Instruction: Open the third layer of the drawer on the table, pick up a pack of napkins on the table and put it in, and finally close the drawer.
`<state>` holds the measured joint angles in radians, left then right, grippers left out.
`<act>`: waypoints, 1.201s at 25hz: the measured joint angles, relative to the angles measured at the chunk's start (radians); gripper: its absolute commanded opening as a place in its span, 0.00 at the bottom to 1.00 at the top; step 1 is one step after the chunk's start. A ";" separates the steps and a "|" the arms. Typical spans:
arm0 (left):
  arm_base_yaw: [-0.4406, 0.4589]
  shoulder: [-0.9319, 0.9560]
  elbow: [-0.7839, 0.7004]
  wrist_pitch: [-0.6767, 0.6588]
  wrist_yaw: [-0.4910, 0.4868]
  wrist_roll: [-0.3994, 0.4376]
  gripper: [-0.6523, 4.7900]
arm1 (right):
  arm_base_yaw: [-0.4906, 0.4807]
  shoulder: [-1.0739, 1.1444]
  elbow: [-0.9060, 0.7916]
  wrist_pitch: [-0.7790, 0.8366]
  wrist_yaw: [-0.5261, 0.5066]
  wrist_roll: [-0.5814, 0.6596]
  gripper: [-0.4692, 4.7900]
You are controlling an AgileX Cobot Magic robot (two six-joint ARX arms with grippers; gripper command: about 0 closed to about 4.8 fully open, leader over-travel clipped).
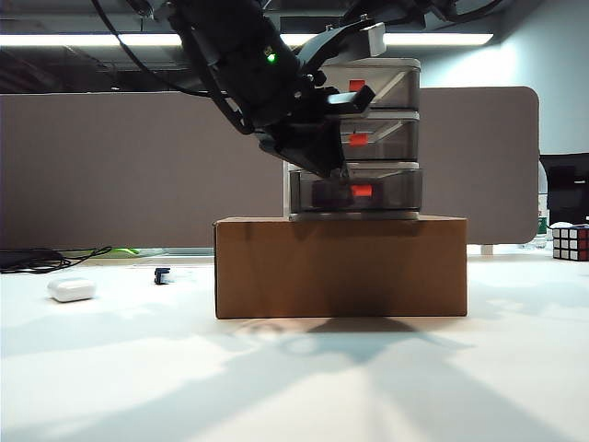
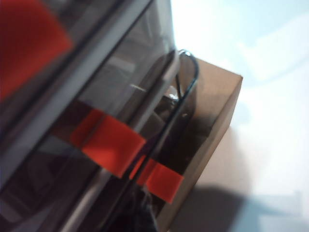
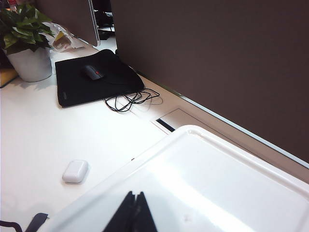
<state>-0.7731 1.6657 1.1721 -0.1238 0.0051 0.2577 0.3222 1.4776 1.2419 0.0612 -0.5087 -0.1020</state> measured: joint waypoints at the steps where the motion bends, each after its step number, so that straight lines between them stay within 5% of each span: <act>1: 0.000 0.002 0.000 0.001 -0.005 0.000 0.11 | 0.000 0.000 0.000 0.000 0.000 0.000 0.08; 13: -0.043 0.008 -0.001 0.001 -0.152 0.017 0.11 | 0.000 0.000 0.000 -0.026 0.000 0.000 0.08; 18: -0.042 0.008 -0.042 0.105 -0.222 0.016 0.11 | -0.001 0.000 0.000 -0.030 0.000 -0.004 0.08; 30: -0.053 -0.252 -0.148 -0.007 -0.130 0.018 0.11 | -0.001 -0.146 0.000 -0.133 0.016 -0.082 0.08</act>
<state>-0.8265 1.4136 1.0241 -0.1310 -0.1246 0.2756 0.3210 1.3315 1.2419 -0.0719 -0.4931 -0.1841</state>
